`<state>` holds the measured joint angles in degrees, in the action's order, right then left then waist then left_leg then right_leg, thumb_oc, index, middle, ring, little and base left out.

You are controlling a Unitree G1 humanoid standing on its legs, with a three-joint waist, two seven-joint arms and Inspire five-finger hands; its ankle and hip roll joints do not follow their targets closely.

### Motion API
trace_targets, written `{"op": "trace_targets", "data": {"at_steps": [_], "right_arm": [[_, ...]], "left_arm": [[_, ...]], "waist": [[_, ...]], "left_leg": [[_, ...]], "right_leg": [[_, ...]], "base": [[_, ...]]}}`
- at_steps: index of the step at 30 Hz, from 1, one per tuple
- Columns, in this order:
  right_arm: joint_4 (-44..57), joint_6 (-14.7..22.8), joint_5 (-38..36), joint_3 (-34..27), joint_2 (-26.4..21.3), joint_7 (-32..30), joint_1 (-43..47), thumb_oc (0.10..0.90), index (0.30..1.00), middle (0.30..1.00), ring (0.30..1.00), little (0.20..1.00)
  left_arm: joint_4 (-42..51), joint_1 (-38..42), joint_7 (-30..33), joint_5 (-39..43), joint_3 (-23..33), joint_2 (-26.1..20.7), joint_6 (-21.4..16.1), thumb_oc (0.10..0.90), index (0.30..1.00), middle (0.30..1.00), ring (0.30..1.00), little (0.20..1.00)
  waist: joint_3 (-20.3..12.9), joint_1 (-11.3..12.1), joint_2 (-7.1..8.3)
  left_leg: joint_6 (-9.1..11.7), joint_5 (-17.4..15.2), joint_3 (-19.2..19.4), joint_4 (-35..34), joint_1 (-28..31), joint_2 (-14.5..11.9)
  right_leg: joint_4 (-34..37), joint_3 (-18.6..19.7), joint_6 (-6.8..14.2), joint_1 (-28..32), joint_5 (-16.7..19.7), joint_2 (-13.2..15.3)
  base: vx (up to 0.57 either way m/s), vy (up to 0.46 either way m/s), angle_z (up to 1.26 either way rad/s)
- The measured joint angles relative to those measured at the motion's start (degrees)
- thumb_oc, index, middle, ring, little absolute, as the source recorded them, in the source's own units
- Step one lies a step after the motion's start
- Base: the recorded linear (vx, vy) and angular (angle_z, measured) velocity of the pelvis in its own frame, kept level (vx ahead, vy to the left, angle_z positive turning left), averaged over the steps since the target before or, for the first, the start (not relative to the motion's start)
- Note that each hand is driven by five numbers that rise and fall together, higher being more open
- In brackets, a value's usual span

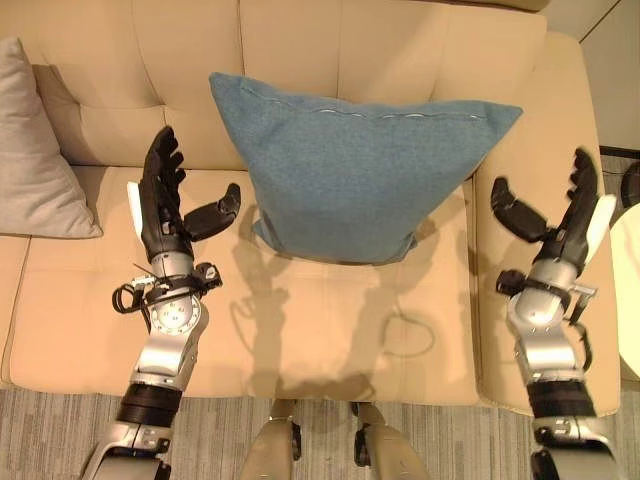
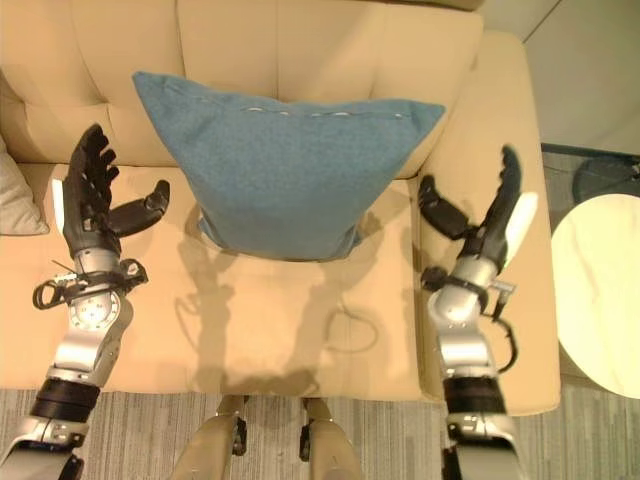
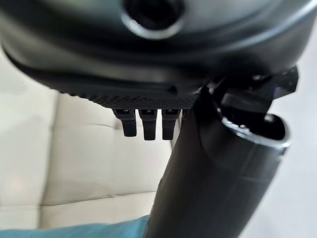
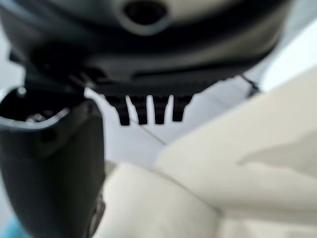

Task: Pick up all the scattered cushions and arrange them neatly on the sofa.

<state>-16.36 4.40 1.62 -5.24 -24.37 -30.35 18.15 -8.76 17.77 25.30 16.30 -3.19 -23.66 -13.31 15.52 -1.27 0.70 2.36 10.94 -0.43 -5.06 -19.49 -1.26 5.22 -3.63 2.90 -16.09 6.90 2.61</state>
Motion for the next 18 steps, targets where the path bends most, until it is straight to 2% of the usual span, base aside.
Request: {"op": "trace_targets", "data": {"at_steps": [4,8,18], "right_arm": [[0.02,0.12,0.06,0.47,0.55,4.08,-3.67,0.800,0.900,0.900,0.900,0.900],[-0.03,0.20,0.07,0.46,0.57,5.62,-4.88,0.800,0.900,0.900,0.900,0.900],[-2.07,1.73,0.00,0.94,0.77,10.73,-12.25,0.800,0.900,0.900,0.900,0.900]], "left_arm": [[0.14,-3.76,-2.87,-0.08,-0.08,0.04,0.00,0.800,0.900,0.900,0.900,0.900],[0.04,-6.02,-4.50,-0.09,-0.07,0.17,0.03,0.800,0.900,0.900,0.900,0.900],[-2.36,-15.03,-9.37,-1.93,-0.20,1.38,1.13,0.800,0.900,0.900,0.900,0.900]], "waist": [[-0.12,-0.65,-0.21],[-0.19,-0.88,-0.34],[-1.05,-0.89,-1.80]], "left_leg": [[-0.07,-0.49,0.02,-0.01,0.47,-0.07],[-0.08,-0.48,0.05,0.00,0.71,-0.03],[0.05,-1.12,0.04,-0.01,4.80,-0.08]], "right_leg": [[0.00,0.07,-0.02,0.44,0.03,-0.05],[0.00,0.10,-0.08,0.68,0.10,-0.01],[0.01,-0.17,0.51,4.86,-0.47,0.00]], "base": [[0.00,0.000,0.00],[0.00,0.000,0.00],[0.00,-0.001,0.01]]}}
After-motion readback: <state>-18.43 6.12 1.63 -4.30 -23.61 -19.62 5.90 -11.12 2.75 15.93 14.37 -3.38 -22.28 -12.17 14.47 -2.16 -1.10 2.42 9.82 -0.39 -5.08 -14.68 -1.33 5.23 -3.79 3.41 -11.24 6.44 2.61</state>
